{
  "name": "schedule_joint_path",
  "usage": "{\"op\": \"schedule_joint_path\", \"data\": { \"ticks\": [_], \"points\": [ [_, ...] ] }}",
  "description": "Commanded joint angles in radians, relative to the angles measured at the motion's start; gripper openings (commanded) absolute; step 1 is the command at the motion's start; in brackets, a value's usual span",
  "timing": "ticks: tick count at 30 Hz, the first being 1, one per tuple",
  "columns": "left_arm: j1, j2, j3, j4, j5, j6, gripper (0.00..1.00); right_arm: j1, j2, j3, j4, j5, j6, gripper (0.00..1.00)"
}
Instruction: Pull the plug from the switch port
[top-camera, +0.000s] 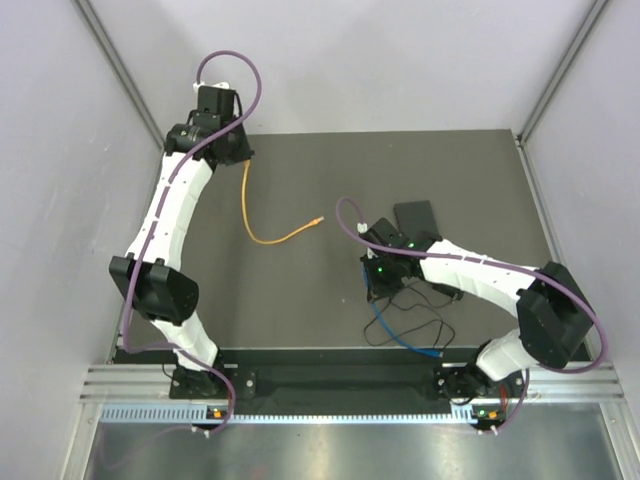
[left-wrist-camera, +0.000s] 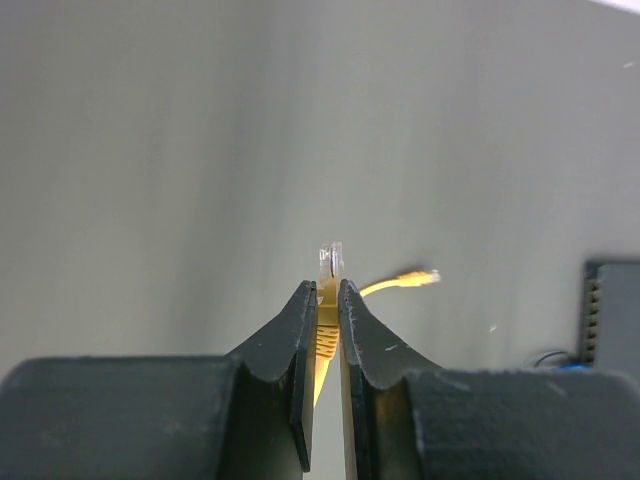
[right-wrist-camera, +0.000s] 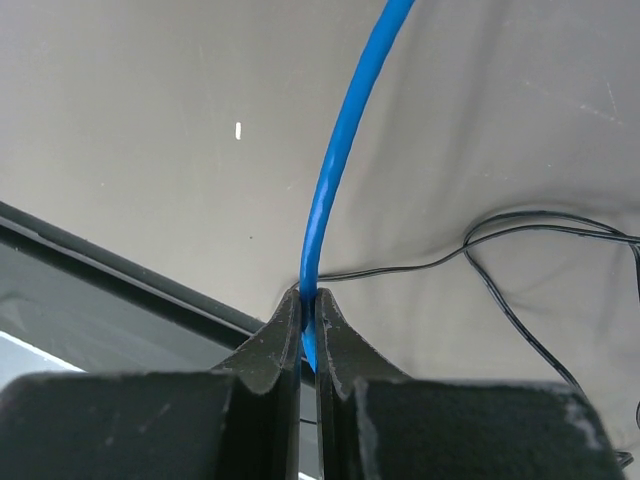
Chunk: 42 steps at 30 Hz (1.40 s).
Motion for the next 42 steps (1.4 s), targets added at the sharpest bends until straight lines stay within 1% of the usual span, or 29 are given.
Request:
{"op": "schedule_joint_path", "data": {
  "ticks": [1, 2, 3, 4, 5, 7, 10, 11, 13, 16, 18, 19, 20, 21, 22, 23, 24, 25, 26, 29, 31, 34, 35, 36, 37, 38, 41, 42],
  "points": [
    [0.031, 0.063, 0.067, 0.094, 0.109, -0.001, 0.00, -0.015, 0.007, 0.022, 0.020, -0.002, -0.020, 0.00],
    [0.043, 0.088, 0.108, 0.086, 0.132, 0.006, 0.00, -0.016, 0.014, 0.025, 0.022, -0.009, -0.021, 0.00],
    [0.074, 0.152, 0.140, 0.036, 0.149, 0.005, 0.00, -0.013, 0.019, 0.040, 0.022, -0.020, -0.026, 0.00],
    [0.089, 0.180, 0.165, 0.022, 0.213, -0.003, 0.00, -0.013, 0.033, 0.049, 0.019, -0.023, -0.029, 0.00],
    [0.103, 0.203, 0.174, 0.019, 0.247, -0.009, 0.00, -0.012, 0.039, 0.059, 0.014, -0.025, -0.030, 0.00],
    [0.146, 0.243, 0.154, 0.013, 0.269, -0.039, 0.00, -0.012, 0.053, 0.085, 0.013, -0.023, -0.030, 0.00],
    [0.192, 0.248, 0.053, 0.051, 0.284, -0.059, 0.00, -0.010, 0.065, 0.114, 0.013, -0.025, -0.023, 0.00],
    [0.203, 0.243, -0.003, 0.087, 0.278, -0.061, 0.00, -0.009, 0.076, 0.123, 0.010, -0.026, -0.020, 0.00],
    [0.238, 0.247, -0.030, 0.107, 0.263, -0.043, 0.00, -0.007, 0.088, 0.145, 0.005, -0.029, -0.017, 0.00],
    [0.256, 0.301, 0.007, 0.074, 0.189, 0.028, 0.00, 0.001, 0.096, 0.166, -0.006, -0.028, -0.014, 0.00],
    [0.259, 0.358, 0.082, 0.021, 0.119, 0.078, 0.00, -0.001, 0.099, 0.171, -0.013, -0.029, -0.015, 0.00],
    [0.261, 0.376, 0.105, 0.008, 0.105, 0.091, 0.07, 0.001, 0.100, 0.174, -0.018, -0.031, -0.017, 0.00],
    [0.261, 0.392, 0.151, -0.007, 0.097, 0.098, 0.11, -0.001, 0.100, 0.177, -0.020, -0.034, -0.017, 0.00],
    [0.261, 0.413, 0.169, -0.029, 0.089, 0.102, 0.18, 0.002, 0.103, 0.180, -0.021, -0.043, -0.018, 0.01],
    [0.261, 0.418, 0.180, -0.033, 0.075, 0.100, 0.35, 0.001, 0.110, 0.186, -0.026, -0.046, -0.018, 0.01],
    [0.261, 0.409, 0.179, -0.032, 0.069, 0.092, 0.46, 0.004, 0.111, 0.189, -0.027, -0.049, -0.020, 0.01],
    [0.261, 0.399, 0.171, -0.029, 0.062, 0.073, 0.55, 0.005, 0.113, 0.192, -0.027, -0.052, -0.020, 0.01],
    [0.261, 0.387, 0.159, -0.014, 0.063, 0.063, 0.65, 0.004, 0.116, 0.194, -0.027, -0.054, -0.020, 0.01],
    [0.261, 0.361, 0.132, -0.006, 0.078, 0.059, 0.98, 0.004, 0.120, 0.197, -0.029, -0.055, -0.020, 0.01],
    [0.249, 0.312, 0.093, -0.001, 0.127, 0.031, 0.98, 0.004, 0.131, 0.207, -0.027, -0.065, -0.020, 0.04],
    [0.230, 0.284, 0.070, -0.006, 0.124, 0.007, 0.98, 0.004, 0.142, 0.220, -0.029, -0.074, -0.021, 0.05],
    [0.221, 0.196, -0.008, 0.005, 0.150, -0.046, 0.99, 0.004, 0.159, 0.252, -0.044, -0.092, -0.036, 0.11],
    [0.221, 0.136, -0.075, 0.053, 0.195, -0.058, 0.99, 0.005, 0.163, 0.264, -0.053, -0.095, -0.049, 0.17],
    [0.221, 0.102, -0.114, 0.093, 0.266, -0.079, 0.99, 0.005, 0.166, 0.289, -0.076, -0.097, -0.053, 0.21],
    [0.221, 0.071, -0.151, 0.120, 0.296, -0.093, 0.99, 0.004, 0.168, 0.299, -0.084, -0.101, -0.061, 0.25],
    [0.192, 0.021, -0.210, 0.141, 0.327, -0.108, 0.99, 0.004, 0.168, 0.309, -0.092, -0.103, -0.069, 0.35],
    [0.143, -0.027, -0.266, 0.172, 0.388, -0.145, 0.99, 0.001, 0.176, 0.338, -0.115, -0.105, -0.081, 0.52],
    [0.105, -0.030, -0.272, 0.171, 0.402, -0.154, 0.99, -0.006, 0.177, 0.349, -0.121, -0.100, -0.083, 0.53]
  ]
}}
